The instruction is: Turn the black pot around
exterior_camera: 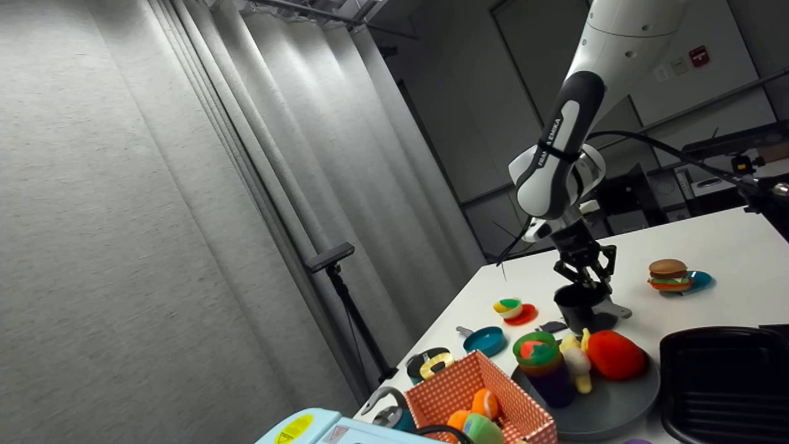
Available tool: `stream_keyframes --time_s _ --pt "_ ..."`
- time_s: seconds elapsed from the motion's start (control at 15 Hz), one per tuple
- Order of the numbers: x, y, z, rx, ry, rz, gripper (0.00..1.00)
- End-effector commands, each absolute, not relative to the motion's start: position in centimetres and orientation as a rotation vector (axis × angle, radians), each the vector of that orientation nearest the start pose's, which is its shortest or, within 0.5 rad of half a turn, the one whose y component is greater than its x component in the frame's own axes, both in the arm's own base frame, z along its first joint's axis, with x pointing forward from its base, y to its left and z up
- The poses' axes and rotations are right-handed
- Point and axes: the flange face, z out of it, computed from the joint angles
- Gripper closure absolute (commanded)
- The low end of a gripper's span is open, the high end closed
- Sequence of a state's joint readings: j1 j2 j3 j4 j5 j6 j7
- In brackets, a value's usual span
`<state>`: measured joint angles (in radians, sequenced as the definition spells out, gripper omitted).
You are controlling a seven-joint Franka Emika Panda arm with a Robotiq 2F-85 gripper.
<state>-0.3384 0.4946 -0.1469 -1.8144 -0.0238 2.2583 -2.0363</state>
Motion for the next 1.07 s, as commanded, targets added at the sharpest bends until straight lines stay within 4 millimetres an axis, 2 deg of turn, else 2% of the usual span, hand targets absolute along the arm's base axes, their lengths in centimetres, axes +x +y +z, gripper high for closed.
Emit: stream_keyframes --time_s 0.0,0.4,0.67,1.0 --pt "57.1 -29.6 26.8 2.234 2.201 -0.140 0.44" --pt "57.1 -29.2 27.6 2.247 2.183 -0.130 0.00" --pt "57.3 -28.5 29.5 2.279 2.133 -0.111 0.00" --pt "57.4 -26.5 32.8 2.457 1.941 -0.037 0.00"
